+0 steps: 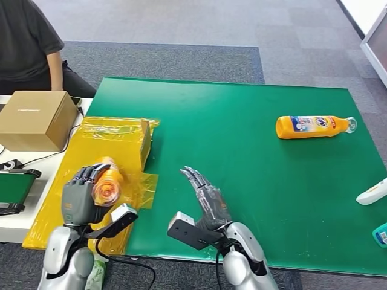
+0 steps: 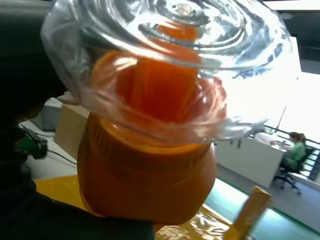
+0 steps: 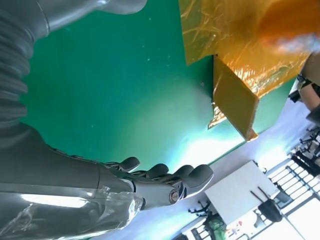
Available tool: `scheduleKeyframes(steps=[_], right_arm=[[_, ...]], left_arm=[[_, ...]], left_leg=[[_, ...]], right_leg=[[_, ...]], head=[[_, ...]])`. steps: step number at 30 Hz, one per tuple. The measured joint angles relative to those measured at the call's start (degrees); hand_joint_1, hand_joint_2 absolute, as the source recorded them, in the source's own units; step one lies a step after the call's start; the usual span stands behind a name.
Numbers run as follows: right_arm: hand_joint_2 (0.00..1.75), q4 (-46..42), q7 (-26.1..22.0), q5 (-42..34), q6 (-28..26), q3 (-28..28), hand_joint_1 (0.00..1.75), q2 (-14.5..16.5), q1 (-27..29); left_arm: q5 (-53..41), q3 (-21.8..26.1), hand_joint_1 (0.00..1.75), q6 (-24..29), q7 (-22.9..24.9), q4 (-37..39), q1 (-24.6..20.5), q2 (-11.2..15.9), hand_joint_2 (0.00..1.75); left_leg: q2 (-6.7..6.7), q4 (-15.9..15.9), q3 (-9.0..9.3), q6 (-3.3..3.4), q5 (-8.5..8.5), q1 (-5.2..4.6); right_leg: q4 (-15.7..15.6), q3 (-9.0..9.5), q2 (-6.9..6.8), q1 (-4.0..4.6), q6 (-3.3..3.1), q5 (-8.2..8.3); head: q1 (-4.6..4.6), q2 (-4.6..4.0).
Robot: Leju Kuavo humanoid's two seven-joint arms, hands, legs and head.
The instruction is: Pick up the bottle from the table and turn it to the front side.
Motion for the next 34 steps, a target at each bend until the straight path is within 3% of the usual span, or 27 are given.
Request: scheduleKeyframes(steps=[8, 12, 16, 23, 27, 34], right_arm=[[1.75, -4.2, -1.77, -0.23, 1.29, -4.62, 0.0, -0.08, 3.89], [1.75, -5.2, -2.49, -0.12, 1.98, -5.95, 0.0, -0.07, 4.68], [1.75, -5.39, -2.95, -0.1, 2.62, -6.75, 0.0, -0.05, 5.1], [1.75, -5.39, -3.76, -0.61, 2.62, -7.4, 0.0, -0.05, 5.61], [1.75, -5.39, -3.57, -0.51, 2.45, -7.75, 0.0, -0.05, 6.31], [1.75, -5.47, -2.73, -0.22, 1.91, -8.07, 0.0, -0.05, 7.02]], left_arm=[[-6.18, 0.35, 0.5, -8.37, 8.58, 4.62, -3.56, 1.67, 1.75], [-6.35, 0.74, 0.05, -14.81, 11.84, 9.15, -5.46, 1.99, 1.75], [-3.13, 0.97, 0.0, -17.04, 9.98, 12.49, -5.63, 2.21, 0.0], [16.88, 2.85, 0.0, -20.75, 1.0, 12.56, -4.53, 1.33, 0.0], [18.36, 4.65, 0.0, -18.26, -0.03, 9.23, -3.46, -0.19, 1.75], [26.29, 7.97, 0.0, -13.6, -8.73, 2.12, -1.62, -2.86, 1.75]], left_leg=[[-0.23, -0.02, 0.05, 0.05, 0.0, -0.01], [-0.21, -0.04, 0.07, -0.06, 0.0, -0.01], [-0.16, -0.04, -0.04, -0.02, 0.11, 0.01], [-0.17, -0.03, -0.1, 0.02, 0.03, 0.0], [-0.17, -0.03, -0.14, 0.02, -0.01, 0.0], [-0.17, -0.03, -0.15, -0.01, -0.05, 0.0]], right_leg=[[0.03, 0.26, -0.23, -0.03, 0.03, -0.1], [0.03, 0.2, -0.18, 0.0, -0.08, 0.01], [0.04, 0.1, -0.15, 0.01, -0.05, 0.06], [0.04, 0.08, -0.16, -0.01, -0.03, 0.0], [0.04, 0.05, -0.16, -0.01, -0.02, -0.06], [0.04, 0.05, -0.17, 0.0, 0.0, -0.08]], head=[[0.03, 0.0], [0.01, -0.01], [0.02, -0.01], [0.02, 0.01], [0.02, 0.0], [0.01, 0.01]])
